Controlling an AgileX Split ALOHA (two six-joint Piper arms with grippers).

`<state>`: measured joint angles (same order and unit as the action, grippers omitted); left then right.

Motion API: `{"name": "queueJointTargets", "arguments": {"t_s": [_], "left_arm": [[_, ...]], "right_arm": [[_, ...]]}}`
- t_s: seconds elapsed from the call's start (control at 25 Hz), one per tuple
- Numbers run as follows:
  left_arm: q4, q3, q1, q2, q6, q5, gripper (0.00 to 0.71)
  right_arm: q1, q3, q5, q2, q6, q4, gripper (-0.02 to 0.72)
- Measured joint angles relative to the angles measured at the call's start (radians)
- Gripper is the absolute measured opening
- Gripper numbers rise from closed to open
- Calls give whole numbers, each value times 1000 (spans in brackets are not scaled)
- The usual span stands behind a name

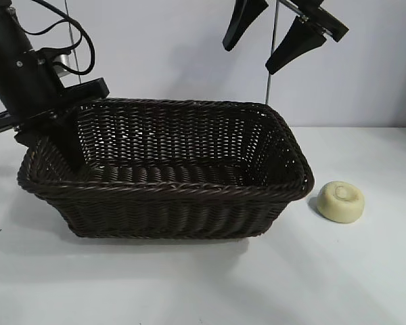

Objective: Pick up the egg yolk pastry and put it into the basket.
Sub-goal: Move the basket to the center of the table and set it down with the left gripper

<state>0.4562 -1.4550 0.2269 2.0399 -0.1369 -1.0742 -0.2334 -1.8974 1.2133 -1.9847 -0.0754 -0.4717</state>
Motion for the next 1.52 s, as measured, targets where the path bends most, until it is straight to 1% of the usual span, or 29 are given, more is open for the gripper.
{"name": "queueJointTargets", "arguments": {"t_s": [0.32, 0.8, 0.88, 0.92, 0.96, 1.04, 1.08, 1.12, 1.16, 1.28, 1.52], "left_arm": [[0, 0, 0, 56, -8, 35, 102], [0, 0, 0, 60, -10, 55, 105], [6, 0, 0, 60, -10, 55, 141], [9, -1, 0, 60, -10, 55, 179], [15, -3, 0, 60, -10, 54, 221], [24, -7, 0, 60, -10, 54, 339], [26, -8, 0, 60, -10, 54, 386], [28, -8, 0, 59, -10, 52, 433], [29, -8, 0, 58, -10, 52, 464], [20, -8, 0, 39, -10, 50, 501], [-17, -8, -1, -40, -10, 22, 512]], "right_arm": [[0, 0, 0, 0, 0, 0, 517], [0, 0, 0, 0, 0, 4, 517], [0, 0, 0, 0, 0, 4, 517], [0, 0, 0, 0, 0, 4, 517], [0, 0, 0, 0, 0, 4, 517], [0, 0, 0, 0, 0, 4, 517], [0, 0, 0, 0, 0, 4, 517], [0, 0, 0, 0, 0, 4, 517], [0, 0, 0, 0, 0, 4, 517], [0, 0, 0, 0, 0, 4, 517], [0, 0, 0, 0, 0, 4, 517]]}}
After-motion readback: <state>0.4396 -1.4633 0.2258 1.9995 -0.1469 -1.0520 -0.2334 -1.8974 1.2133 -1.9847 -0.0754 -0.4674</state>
